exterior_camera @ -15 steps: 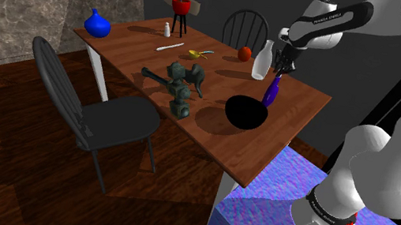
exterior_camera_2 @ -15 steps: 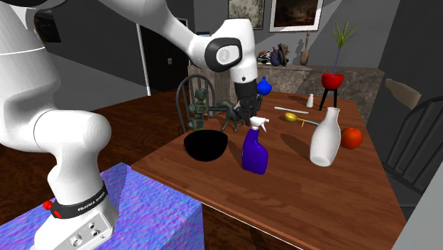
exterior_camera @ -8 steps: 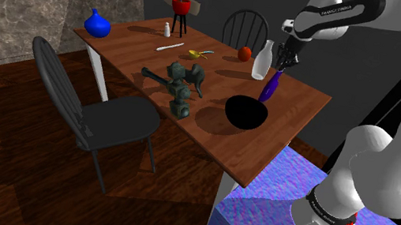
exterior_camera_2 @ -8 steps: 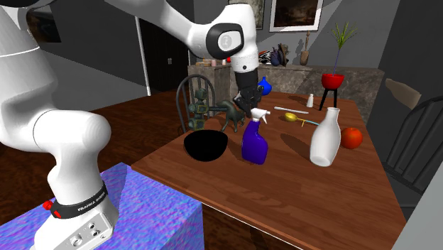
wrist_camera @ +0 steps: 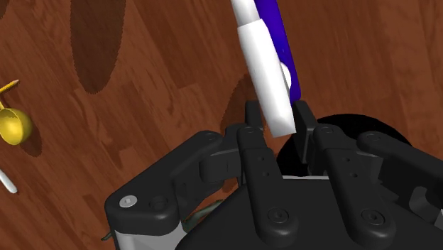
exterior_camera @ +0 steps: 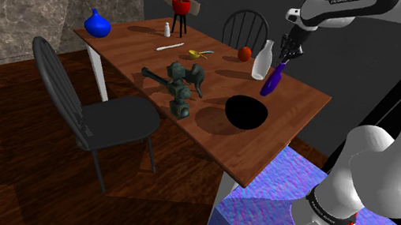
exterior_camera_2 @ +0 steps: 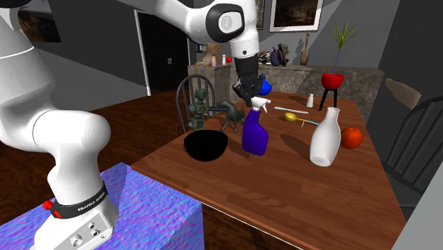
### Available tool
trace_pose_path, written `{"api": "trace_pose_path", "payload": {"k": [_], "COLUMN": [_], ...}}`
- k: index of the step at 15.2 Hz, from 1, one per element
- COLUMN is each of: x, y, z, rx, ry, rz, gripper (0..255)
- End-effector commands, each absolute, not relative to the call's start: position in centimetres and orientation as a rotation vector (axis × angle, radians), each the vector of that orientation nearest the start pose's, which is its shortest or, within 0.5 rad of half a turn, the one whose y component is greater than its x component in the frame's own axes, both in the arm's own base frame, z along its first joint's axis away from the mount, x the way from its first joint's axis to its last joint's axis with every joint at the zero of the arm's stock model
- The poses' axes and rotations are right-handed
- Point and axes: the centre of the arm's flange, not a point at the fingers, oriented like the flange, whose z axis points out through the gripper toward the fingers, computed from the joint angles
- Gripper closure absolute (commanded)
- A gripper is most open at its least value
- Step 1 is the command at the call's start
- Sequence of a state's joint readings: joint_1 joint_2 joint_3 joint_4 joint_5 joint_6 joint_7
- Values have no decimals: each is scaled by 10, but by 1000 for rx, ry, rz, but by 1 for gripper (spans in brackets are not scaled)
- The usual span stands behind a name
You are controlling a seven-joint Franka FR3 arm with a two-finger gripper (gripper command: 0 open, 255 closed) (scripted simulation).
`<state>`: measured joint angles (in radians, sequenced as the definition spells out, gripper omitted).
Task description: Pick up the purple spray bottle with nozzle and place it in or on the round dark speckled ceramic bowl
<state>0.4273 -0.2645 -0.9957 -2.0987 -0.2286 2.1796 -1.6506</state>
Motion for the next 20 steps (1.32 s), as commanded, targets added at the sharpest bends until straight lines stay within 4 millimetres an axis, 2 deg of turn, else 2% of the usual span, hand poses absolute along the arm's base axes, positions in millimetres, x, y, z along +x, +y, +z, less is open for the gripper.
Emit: {"api": "trace_pose_path", "payload": {"k": [1,17,20], "x": [429,429,428], "y": [-320,-320,-284], "z": [513,594,611], "rx": [-2771,-2771,-2771], "ry": [-1859,-1859,-1859], "rz": [-207,-207,-207], "gripper": [255,255,255]}}
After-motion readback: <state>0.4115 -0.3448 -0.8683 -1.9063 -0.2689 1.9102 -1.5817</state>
